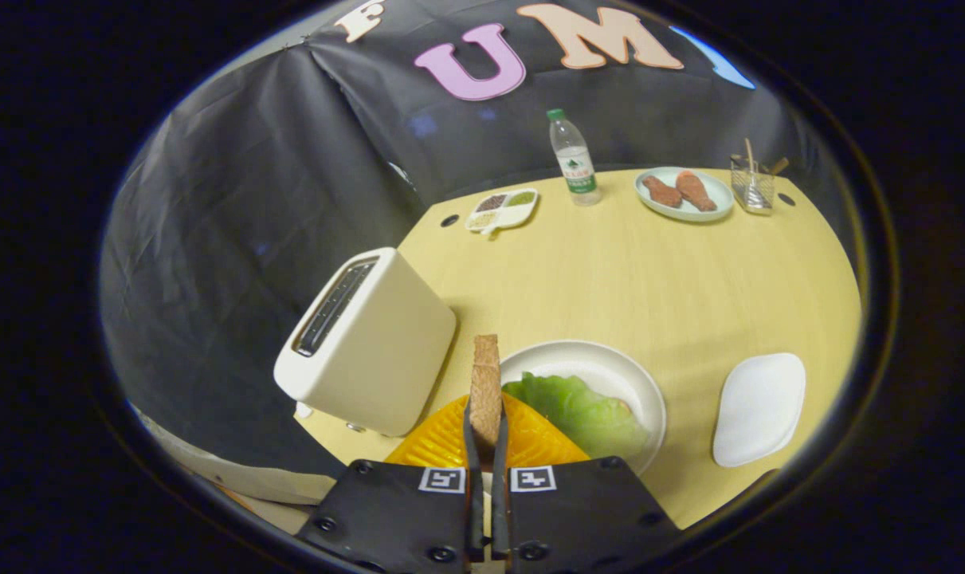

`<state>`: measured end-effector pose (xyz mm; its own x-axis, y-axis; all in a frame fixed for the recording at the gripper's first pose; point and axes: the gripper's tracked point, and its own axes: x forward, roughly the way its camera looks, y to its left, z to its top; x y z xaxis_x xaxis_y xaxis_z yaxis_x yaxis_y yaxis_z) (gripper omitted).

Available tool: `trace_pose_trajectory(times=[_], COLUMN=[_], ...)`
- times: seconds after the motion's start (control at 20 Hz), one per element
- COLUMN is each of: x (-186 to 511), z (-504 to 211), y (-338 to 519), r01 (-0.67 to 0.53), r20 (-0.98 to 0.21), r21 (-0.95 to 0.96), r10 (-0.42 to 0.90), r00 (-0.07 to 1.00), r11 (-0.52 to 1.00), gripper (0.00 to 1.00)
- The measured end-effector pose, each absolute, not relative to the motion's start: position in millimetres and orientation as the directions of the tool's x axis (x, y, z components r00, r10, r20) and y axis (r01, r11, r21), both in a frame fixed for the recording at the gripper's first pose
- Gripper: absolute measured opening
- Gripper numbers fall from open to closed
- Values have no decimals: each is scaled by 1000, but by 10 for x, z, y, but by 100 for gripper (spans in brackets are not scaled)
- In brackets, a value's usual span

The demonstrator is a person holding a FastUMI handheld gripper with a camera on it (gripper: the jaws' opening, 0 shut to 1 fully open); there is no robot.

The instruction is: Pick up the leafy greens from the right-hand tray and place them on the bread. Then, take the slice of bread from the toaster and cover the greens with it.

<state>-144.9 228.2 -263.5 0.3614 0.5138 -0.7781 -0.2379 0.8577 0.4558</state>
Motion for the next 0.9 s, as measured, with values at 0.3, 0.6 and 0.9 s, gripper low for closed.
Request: trace_pose_trajectory(times=[0.3,0.6,0.9], x=[-1481,-1576,-1340], z=[-2947,-3088,-2802], y=[1856,1577,1516], r01=[-206,-213,-245], r20=[-839,-865,-801], r21=[372,331,362], r10=[423,386,435], r00=[342,320,411], r11=[905,919,899], gripper=[28,61,100])
